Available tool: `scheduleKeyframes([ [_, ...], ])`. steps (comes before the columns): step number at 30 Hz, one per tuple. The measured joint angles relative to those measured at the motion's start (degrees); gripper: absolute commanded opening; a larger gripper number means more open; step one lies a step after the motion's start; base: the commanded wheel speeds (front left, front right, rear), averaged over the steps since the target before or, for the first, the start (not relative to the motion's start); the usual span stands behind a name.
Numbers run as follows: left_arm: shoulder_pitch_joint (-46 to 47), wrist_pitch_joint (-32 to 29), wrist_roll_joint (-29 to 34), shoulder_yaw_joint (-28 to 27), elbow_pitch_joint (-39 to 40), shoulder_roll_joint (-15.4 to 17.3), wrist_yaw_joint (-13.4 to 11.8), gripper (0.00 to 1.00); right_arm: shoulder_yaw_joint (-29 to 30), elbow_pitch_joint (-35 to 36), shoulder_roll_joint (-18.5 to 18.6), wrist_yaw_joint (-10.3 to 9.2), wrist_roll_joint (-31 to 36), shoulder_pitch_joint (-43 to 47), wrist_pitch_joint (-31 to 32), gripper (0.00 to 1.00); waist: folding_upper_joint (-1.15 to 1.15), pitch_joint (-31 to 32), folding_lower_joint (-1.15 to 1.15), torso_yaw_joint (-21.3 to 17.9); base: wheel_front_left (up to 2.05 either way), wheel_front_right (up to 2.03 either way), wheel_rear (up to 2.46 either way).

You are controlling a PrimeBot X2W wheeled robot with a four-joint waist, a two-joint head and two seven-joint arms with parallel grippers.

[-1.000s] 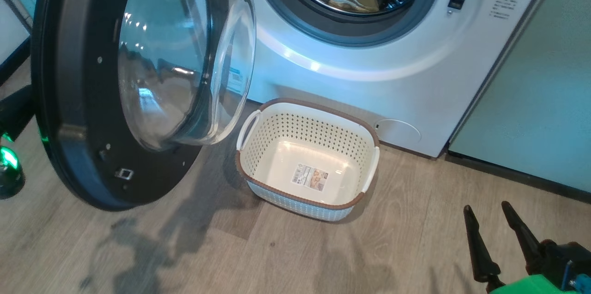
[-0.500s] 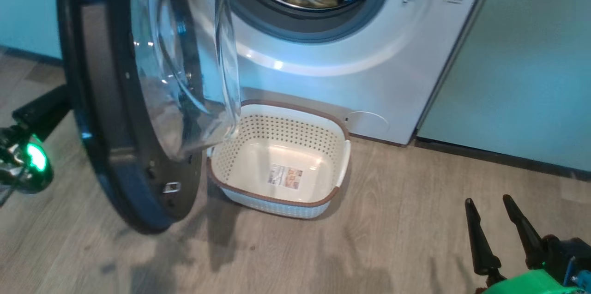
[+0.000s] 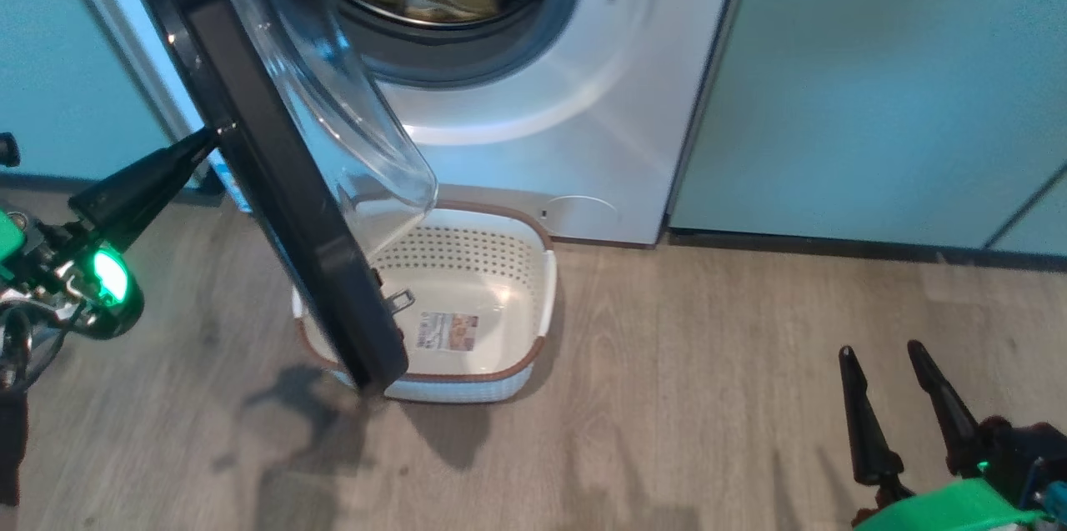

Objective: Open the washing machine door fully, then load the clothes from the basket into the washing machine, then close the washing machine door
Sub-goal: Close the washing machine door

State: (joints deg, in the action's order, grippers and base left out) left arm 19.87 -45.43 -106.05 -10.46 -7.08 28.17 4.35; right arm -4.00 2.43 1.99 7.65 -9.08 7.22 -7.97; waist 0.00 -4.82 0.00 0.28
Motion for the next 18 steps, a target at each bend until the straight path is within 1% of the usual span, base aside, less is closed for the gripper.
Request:
scheduleKeyframes([
  [9,0.41,0.92,0.26,1.16,-0.32,-1.49,-0.04,0.00,-0.04,-0.33,0.00,0.00,-0.73,-1.31,-1.19,1.00,0.00,-0.93,0.00,-5.29,0.00,0.00,0.00],
  [18,2.94,2.21,1.68,1.46,-3.15,-2.69,0.20,0.00,-0.29,-1.60,0.00,0.00,-1.51,-2.97,-2.20,1.00,0.00,-1.85,0.00,-8.62,0.00,0.00,0.00],
])
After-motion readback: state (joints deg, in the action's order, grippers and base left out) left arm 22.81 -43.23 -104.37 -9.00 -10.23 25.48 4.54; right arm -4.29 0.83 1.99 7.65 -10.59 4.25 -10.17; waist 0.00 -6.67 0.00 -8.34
